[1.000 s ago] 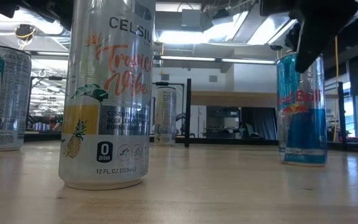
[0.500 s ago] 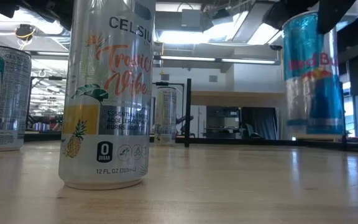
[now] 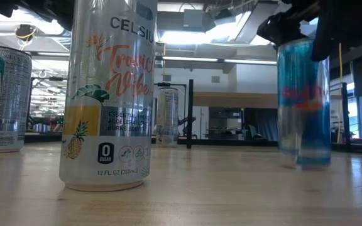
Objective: Place canned beverage on shelf
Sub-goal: Put the blue soda can on the shelf
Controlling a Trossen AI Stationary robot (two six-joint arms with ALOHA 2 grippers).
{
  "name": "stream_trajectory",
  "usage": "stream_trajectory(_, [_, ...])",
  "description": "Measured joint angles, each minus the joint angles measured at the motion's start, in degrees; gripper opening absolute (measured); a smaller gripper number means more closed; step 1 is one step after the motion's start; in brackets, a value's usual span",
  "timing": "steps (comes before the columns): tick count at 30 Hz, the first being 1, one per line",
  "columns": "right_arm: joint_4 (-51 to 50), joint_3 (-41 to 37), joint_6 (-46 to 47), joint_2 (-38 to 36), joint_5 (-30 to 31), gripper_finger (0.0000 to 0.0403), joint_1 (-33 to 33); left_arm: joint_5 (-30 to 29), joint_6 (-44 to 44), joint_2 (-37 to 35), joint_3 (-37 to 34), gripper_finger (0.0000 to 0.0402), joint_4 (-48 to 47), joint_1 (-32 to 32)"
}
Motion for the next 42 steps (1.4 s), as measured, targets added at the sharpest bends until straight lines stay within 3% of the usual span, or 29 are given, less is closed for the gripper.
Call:
stream_trajectory(9, [-0.14, 0.66, 4.38, -0.28, -0.15, 0.0321, 0.0, 0.02, 0.0, 0.0, -0.01, 0.0247, -0.02, 0.01])
stream_trajectory(19, [-0.92, 0.66, 18.98, 0.47, 3.81, 0.0319, 0.04, 0.02, -0.22, 0.0, 0.0, 0.0247, -0.02, 0.03])
stream_trajectory(27, [-1.19, 0.59, 20.08, 3.02, 3.1, 0.0317, 0.04, 0.02, -0.24, 0.0, -0.01, 0.0247, -0.19, 0.03])
stream_trajectory(30, [-1.56, 0.57, 18.22, 4.59, 1.78, 0.0296, 0.04, 0.03, -0.27, 0.0, -0.01, 0.0247, -0.41, 0.03])
stream_trajectory(35, [-3.28, 0.68, 14.91, 4.55, 1.46, 0.0198, -0.01, 0.02, -1.72, 0.0, -0.01, 0.0247, -0.48, 0.03])
stream_trajectory(42, [-17.53, 11.93, 8.23, 2.26, 3.8, 0.0198, -0.88, 0.58, -1.44, 0.0, -0.01, 0.0247, -1.03, 0.03])
